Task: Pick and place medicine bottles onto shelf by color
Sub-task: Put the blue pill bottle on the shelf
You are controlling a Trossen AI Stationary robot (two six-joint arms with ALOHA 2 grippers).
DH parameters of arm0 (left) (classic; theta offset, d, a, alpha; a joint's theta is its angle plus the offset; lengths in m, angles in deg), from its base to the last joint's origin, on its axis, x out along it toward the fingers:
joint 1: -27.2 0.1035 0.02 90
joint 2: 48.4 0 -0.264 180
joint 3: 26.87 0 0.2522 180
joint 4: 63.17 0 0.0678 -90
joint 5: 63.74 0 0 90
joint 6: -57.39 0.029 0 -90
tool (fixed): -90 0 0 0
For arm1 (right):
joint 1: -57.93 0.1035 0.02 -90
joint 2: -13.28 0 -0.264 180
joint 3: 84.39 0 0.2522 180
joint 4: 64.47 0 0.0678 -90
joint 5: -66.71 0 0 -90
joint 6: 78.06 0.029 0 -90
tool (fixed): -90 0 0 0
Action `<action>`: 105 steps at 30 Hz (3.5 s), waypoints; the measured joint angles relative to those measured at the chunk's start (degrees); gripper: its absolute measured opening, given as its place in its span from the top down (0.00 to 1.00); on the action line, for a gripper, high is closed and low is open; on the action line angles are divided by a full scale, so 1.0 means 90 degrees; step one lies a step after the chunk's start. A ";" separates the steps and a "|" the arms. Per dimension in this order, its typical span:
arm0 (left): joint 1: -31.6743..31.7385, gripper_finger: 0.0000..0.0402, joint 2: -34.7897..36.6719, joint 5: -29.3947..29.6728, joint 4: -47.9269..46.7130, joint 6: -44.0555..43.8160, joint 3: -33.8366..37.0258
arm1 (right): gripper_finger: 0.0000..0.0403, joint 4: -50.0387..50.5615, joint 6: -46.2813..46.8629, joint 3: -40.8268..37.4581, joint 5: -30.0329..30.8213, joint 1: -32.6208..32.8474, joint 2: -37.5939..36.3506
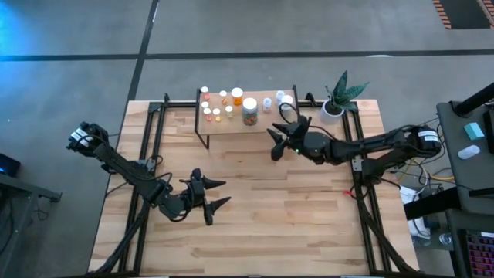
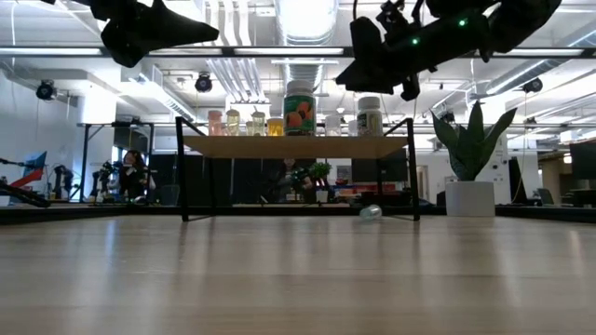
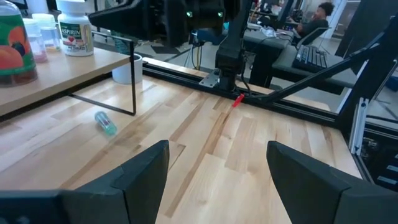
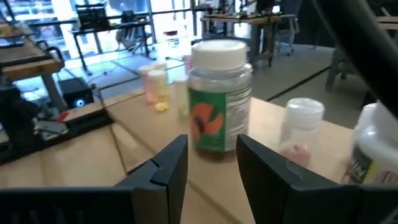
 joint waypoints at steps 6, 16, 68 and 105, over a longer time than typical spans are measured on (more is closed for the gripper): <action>0.0000 0.37 -0.0144 0.0019 0.0035 -0.0007 0.0000 | 0.68 -0.0001 -0.0245 -0.0187 0.0447 0.0780 -0.0015; 0.0107 0.37 -0.0604 0.1228 0.0057 -0.0002 0.0000 | 0.68 0.0006 0.0873 -0.1006 0.2397 0.2186 -0.0015; 0.2945 0.37 0.2160 -0.3585 0.3372 0.3217 0.2177 | 0.32 0.1863 0.6197 0.0278 0.2622 0.0914 0.3058; 0.2973 0.37 0.1990 -0.3631 0.3326 0.3147 0.2178 | 0.38 0.3382 0.6540 0.1665 0.2807 0.0435 0.4534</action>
